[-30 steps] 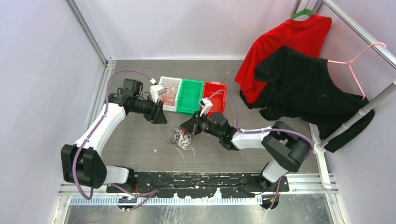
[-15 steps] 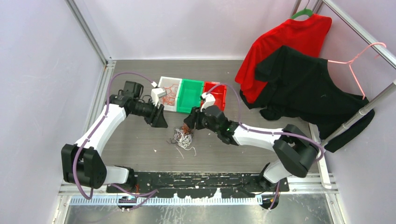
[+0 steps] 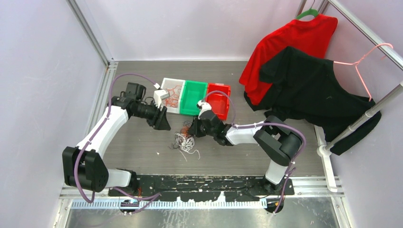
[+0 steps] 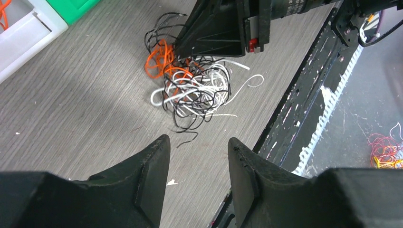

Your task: Untangle the cables

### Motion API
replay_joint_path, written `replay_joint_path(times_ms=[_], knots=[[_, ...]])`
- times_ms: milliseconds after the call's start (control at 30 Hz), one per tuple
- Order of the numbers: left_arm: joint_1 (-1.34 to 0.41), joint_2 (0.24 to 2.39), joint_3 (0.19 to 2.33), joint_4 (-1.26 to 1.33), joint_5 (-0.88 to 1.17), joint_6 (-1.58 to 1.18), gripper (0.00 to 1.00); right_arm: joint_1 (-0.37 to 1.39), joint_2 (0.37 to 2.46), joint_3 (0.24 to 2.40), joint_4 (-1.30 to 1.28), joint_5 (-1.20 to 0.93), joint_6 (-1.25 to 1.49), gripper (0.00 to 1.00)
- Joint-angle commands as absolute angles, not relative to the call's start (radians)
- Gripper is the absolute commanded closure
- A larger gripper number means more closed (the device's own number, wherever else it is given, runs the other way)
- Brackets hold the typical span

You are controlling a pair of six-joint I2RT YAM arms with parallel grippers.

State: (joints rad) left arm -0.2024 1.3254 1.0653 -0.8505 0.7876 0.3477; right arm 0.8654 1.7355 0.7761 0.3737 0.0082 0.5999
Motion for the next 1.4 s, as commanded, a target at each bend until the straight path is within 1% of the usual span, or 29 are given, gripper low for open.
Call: replay_joint_path(times_ms=[0,133,300,400,600,700,833,1000,1133,1200,1367], knots=[[-0.198,1.306,1.095,-0.842,0.779,0.345,0.52,0.841,1.712,0.806,0.625,-0.102,0.695,0.84],[-0.197,1.298,1.097,-0.843,0.760,0.351,0.55,0.814,1.691,0.721,0.919,-0.169,0.765,0.94],[-0.187,1.278,1.109,-0.839,0.780,0.361,0.58,0.812,1.648,0.703,0.986,-0.266,0.764,0.97],[-0.186,1.262,1.152,-0.914,0.832,0.437,0.62,0.810,1.614,0.685,1.003,-0.303,0.762,0.98],[-0.185,1.240,1.210,-1.063,0.918,0.594,0.73,0.811,1.558,0.682,1.057,-0.405,0.794,0.98],[-0.186,1.247,1.252,-1.150,0.949,0.676,0.75,0.811,1.530,0.686,1.064,-0.466,0.796,0.98],[-0.186,1.246,1.306,-1.243,1.006,0.762,0.75,0.811,1.500,0.704,1.010,-0.504,0.780,0.98],[-0.187,1.240,1.308,-1.291,1.069,0.808,0.71,0.812,1.508,0.729,0.997,-0.515,0.798,0.98],[-0.190,1.235,1.289,-1.271,1.074,0.810,0.64,0.813,1.521,0.748,0.986,-0.513,0.806,0.98],[-0.199,1.236,1.276,-1.250,1.069,0.805,0.62,0.813,1.527,0.757,0.971,-0.508,0.805,0.98],[-0.206,1.242,1.254,-1.142,1.040,0.724,0.62,0.825,1.541,0.783,0.940,-0.510,0.803,0.98]])
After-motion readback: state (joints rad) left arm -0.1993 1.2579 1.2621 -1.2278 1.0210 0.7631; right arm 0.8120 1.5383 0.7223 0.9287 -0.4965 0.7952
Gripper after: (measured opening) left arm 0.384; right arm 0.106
